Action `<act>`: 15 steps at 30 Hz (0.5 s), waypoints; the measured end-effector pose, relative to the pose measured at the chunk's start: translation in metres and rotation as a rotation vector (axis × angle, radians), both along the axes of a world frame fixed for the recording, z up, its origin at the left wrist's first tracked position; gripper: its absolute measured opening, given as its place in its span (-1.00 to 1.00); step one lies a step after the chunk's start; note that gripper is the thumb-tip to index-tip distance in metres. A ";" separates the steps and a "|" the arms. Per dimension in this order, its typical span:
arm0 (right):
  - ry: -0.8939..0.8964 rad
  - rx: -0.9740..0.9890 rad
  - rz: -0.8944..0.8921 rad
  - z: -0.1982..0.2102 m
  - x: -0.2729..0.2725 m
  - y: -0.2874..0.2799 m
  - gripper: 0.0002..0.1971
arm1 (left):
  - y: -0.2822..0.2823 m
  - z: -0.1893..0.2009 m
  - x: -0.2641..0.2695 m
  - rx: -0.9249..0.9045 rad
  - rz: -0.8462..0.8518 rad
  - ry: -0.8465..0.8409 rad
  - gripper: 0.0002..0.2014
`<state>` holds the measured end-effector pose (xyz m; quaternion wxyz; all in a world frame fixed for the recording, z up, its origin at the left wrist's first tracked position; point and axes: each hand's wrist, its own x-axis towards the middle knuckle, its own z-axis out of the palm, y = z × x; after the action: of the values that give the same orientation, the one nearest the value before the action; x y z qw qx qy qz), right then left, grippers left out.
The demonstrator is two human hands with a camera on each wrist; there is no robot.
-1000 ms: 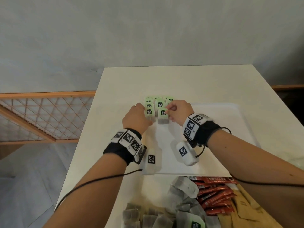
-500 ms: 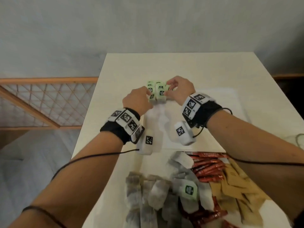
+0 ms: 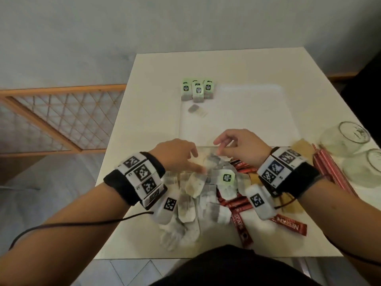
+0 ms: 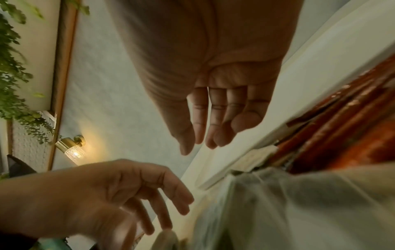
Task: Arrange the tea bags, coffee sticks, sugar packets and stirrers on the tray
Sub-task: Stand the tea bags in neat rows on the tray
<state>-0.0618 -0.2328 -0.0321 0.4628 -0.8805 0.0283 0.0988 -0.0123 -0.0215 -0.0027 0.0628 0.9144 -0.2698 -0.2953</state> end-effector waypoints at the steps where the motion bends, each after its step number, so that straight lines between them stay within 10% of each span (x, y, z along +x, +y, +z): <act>1: -0.003 -0.004 -0.006 -0.001 -0.007 0.000 -0.80 | 0.003 -0.004 -0.007 0.037 -0.024 0.023 -0.28; 15: -0.053 0.000 -0.118 0.003 -0.056 0.002 -0.80 | -0.003 -0.024 -0.027 0.034 -0.031 -0.050 -0.56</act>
<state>-0.1174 -0.2311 -0.0296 0.4683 -0.8796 0.0678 0.0481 -0.0393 -0.0249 -0.0266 0.0359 0.9180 -0.2805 -0.2779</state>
